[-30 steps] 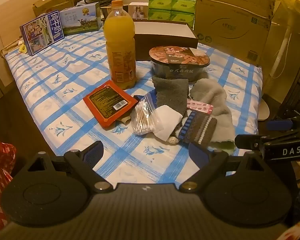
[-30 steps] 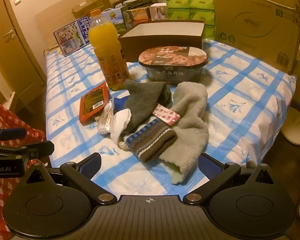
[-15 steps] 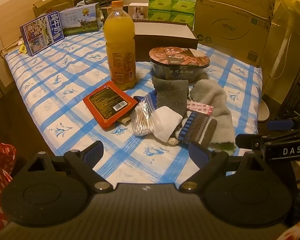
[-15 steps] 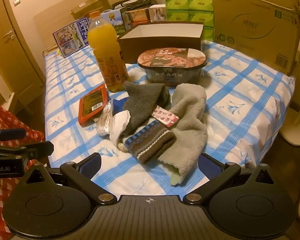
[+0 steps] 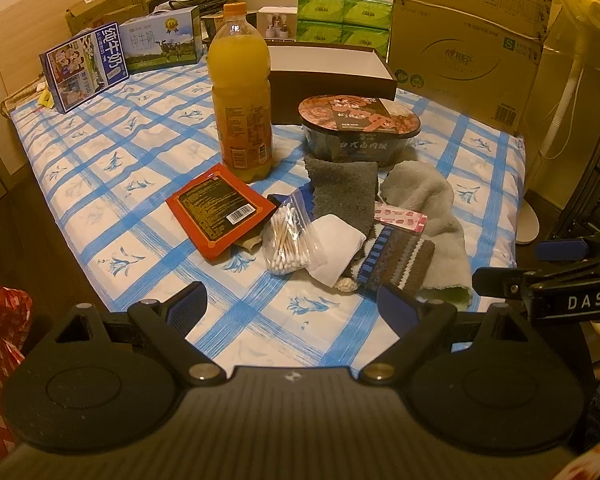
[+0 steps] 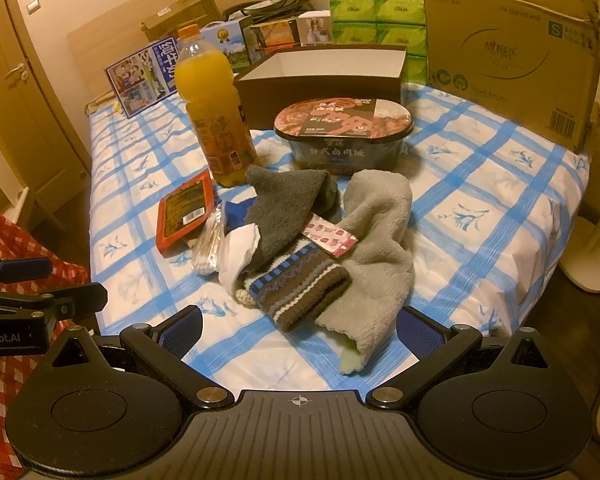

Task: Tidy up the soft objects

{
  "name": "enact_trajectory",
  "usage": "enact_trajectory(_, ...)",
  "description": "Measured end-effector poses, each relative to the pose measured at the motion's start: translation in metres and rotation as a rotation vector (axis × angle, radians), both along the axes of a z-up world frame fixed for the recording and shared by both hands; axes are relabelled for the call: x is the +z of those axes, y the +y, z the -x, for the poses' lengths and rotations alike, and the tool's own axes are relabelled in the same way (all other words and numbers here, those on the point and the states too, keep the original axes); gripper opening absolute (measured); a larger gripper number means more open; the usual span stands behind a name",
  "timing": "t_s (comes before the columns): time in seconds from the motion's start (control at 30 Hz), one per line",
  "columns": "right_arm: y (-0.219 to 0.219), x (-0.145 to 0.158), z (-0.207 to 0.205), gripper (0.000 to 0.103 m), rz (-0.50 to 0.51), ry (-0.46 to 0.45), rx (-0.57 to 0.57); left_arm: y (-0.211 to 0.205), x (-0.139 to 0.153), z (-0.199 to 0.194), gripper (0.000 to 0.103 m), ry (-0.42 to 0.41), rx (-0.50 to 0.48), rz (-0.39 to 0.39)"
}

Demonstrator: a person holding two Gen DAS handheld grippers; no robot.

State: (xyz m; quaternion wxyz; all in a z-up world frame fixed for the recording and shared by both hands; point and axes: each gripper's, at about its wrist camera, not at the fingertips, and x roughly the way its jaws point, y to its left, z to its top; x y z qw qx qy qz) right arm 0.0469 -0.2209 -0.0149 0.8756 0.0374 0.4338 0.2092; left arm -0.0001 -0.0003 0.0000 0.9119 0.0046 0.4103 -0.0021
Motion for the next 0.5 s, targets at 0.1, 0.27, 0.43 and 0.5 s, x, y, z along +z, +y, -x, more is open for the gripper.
enact_trajectory(0.1, -0.0001, 0.0015, -0.0014, 0.103, 0.002, -0.001, -0.001, 0.0000, 0.0000, 0.0001, 0.091, -0.001, -0.001, 0.000)
enact_trajectory(0.27, 0.0000, 0.0014, -0.0019, 0.103, 0.002, -0.001, -0.002, -0.0003, -0.0002, -0.0002, 0.091, -0.002, -0.002, 0.000)
enact_trajectory(0.43, 0.0009, 0.0013, -0.0026, 0.103, 0.004, -0.002, -0.002, -0.0005, 0.0072, -0.0058, 0.091, -0.001, -0.002, 0.001)
enact_trajectory(0.5, 0.0009, 0.0012, -0.0025, 0.103, 0.003, -0.002, -0.002, -0.0004, 0.0072, -0.0056, 0.091, -0.002, 0.000, 0.000)
